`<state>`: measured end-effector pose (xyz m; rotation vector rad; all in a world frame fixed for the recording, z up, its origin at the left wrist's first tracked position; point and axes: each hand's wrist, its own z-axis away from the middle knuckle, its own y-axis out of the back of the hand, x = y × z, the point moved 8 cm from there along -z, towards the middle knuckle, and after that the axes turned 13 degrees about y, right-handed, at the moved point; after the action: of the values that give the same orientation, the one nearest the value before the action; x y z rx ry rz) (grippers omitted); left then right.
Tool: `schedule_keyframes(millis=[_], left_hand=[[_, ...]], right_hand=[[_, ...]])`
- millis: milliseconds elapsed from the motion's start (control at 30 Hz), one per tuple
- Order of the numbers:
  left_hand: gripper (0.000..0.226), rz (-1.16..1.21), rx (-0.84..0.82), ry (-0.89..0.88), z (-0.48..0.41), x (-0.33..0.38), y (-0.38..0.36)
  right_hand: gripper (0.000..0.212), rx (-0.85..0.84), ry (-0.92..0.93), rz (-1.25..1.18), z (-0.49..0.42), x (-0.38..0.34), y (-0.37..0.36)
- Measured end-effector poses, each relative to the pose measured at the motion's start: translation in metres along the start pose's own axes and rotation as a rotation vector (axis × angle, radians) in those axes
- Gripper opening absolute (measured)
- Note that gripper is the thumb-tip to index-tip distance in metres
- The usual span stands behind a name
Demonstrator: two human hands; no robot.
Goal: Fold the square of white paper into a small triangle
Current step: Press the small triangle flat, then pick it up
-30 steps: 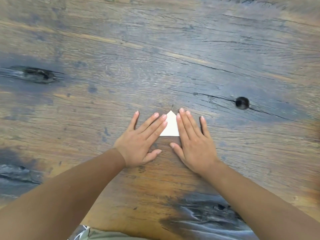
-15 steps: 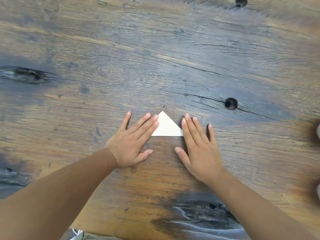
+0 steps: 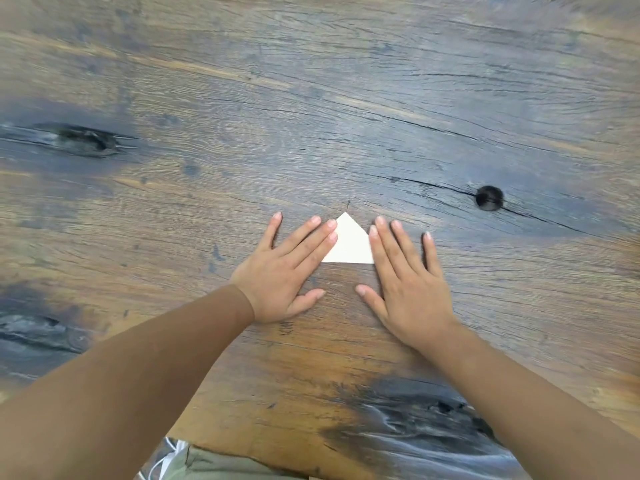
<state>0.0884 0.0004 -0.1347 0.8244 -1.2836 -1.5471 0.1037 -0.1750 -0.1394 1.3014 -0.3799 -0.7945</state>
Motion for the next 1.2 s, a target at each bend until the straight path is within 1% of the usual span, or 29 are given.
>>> schedule_keyframes(millis=[133, 233, 367, 533, 600, 667, 700, 767, 867, 933, 1000, 1033, 1067, 1133, 1200], left_hand=[[0.082, -0.01, -0.003, 0.0, 0.001, -0.001, -0.003], [0.082, 0.0, -0.006, 0.002, 0.0, 0.001, -0.002], [0.081, -0.008, -0.051, 0.015, 0.002, 0.001, 0.0], [0.079, -0.022, -0.17, 0.025, 0.003, 0.001, 0.008], [0.077, 0.002, -0.21, 0.056, 0.005, -0.001, 0.012], [0.071, 0.111, -0.234, 0.144, 0.006, 0.0, 0.018], [0.067, 0.204, -0.236, 0.205, 0.005, 0.002, 0.022], [0.06, 0.404, -0.167, 0.336, -0.001, 0.003, 0.034], [0.044, 0.623, -0.053, 0.504, -0.015, -0.007, 0.052], [0.034, 0.781, -0.043, 0.686, -0.02, -0.018, 0.051], [0.027, 0.941, -0.064, 0.923, -0.019, -0.029, 0.042], [0.024, 0.979, -0.084, 1.009, -0.018, -0.033, 0.037], [0.019, 0.98, -0.106, 1.046, -0.019, -0.035, 0.033], [0.012, 0.911, -0.132, 1.02, -0.023, -0.035, 0.031], [0.012, 0.83, -0.141, 0.981, -0.025, -0.033, 0.032]], right_hand=[[0.079, 0.011, -0.047, 0.002, 0.026, 0.01, -0.003], [0.078, -0.024, -0.048, -0.009, 0.025, 0.011, -0.003], [0.077, -0.051, -0.063, -0.03, 0.025, 0.01, -0.002], [0.076, -0.107, -0.071, -0.052, 0.025, 0.01, -0.001], [0.077, -0.119, -0.076, -0.067, 0.025, 0.01, 0.001], [0.076, -0.116, -0.081, -0.103, 0.024, 0.008, 0.008], [0.074, -0.105, -0.089, -0.141, 0.023, 0.007, 0.012], [0.068, -0.043, -0.148, -0.272, 0.02, 0.008, 0.023], [0.049, 0.096, -0.288, -0.43, 0.008, 0.016, 0.045], [0.036, 0.167, -0.377, -0.49, -0.003, 0.021, 0.056], [0.028, 0.163, -0.441, -0.533, -0.014, 0.024, 0.061], [0.026, 0.143, -0.455, -0.546, -0.02, 0.025, 0.062], [0.024, 0.115, -0.458, -0.562, -0.025, 0.025, 0.061], [0.022, 0.059, -0.446, -0.586, -0.035, 0.025, 0.059], [0.016, 0.028, -0.43, -0.587, -0.043, 0.025, 0.057]])
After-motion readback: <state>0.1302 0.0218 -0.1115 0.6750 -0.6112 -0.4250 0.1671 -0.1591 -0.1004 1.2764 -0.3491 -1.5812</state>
